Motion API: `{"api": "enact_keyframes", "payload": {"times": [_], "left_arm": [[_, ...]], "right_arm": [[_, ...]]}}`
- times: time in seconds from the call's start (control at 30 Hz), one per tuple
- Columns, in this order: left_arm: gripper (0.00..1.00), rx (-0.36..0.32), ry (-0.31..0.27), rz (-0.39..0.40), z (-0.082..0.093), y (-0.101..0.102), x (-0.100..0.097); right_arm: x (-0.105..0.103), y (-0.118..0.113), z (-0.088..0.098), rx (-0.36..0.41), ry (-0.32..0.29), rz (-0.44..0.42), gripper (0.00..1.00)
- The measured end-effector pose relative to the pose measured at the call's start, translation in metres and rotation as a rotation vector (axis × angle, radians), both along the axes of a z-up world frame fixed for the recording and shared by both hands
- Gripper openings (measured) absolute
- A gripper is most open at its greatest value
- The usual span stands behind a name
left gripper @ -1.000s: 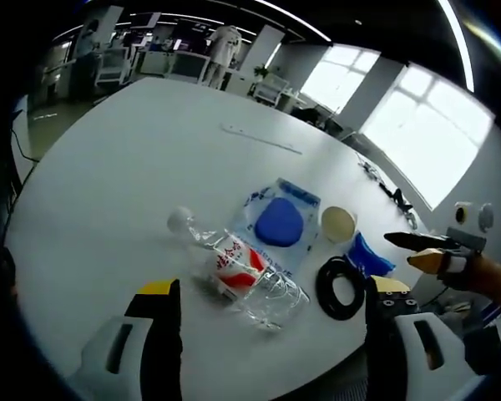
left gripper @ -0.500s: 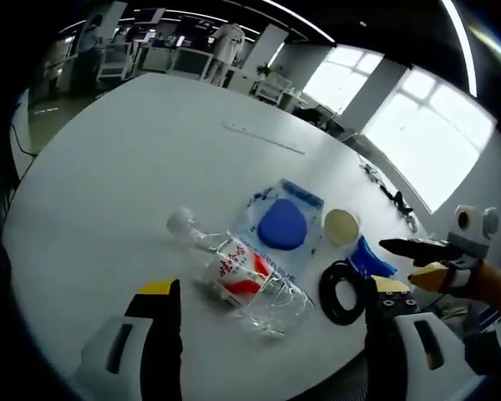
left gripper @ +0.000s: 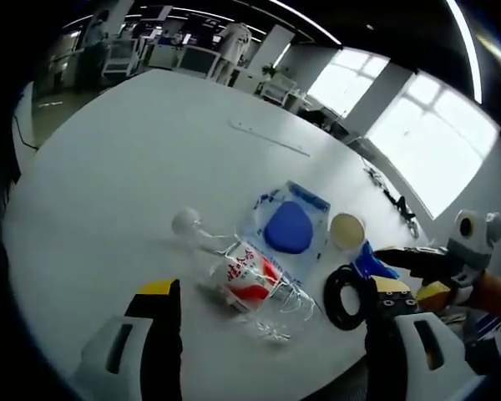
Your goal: Arrange the tabletop items into an orderly group along one side of the table until the central work area is clear of visible clutter.
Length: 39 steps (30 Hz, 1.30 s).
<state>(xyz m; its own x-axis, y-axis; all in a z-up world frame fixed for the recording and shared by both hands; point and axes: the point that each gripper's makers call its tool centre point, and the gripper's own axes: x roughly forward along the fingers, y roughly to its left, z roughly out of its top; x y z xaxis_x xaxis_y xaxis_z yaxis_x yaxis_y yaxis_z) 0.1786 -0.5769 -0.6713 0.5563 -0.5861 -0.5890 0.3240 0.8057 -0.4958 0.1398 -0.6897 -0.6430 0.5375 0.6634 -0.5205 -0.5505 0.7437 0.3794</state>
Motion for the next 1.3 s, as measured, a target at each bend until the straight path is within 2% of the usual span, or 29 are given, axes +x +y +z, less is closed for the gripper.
{"api": "enact_keyframes", "payload": {"times": [0.53,0.9,1.3], "left_arm": [[0.91,-0.001,0.009,0.009,-0.002,0.003,0.005],[0.91,-0.006,0.036,0.029,-0.007,0.004,0.009],[0.88,0.013,0.059,0.044,-0.012,0.009,0.012]], "right_arm": [[-0.001,0.018,-0.005,-0.007,0.012,0.048,0.68],[-0.001,0.04,-0.013,-0.024,0.022,0.086,0.67],[0.0,0.05,-0.013,-0.028,0.024,0.103,0.66]]}}
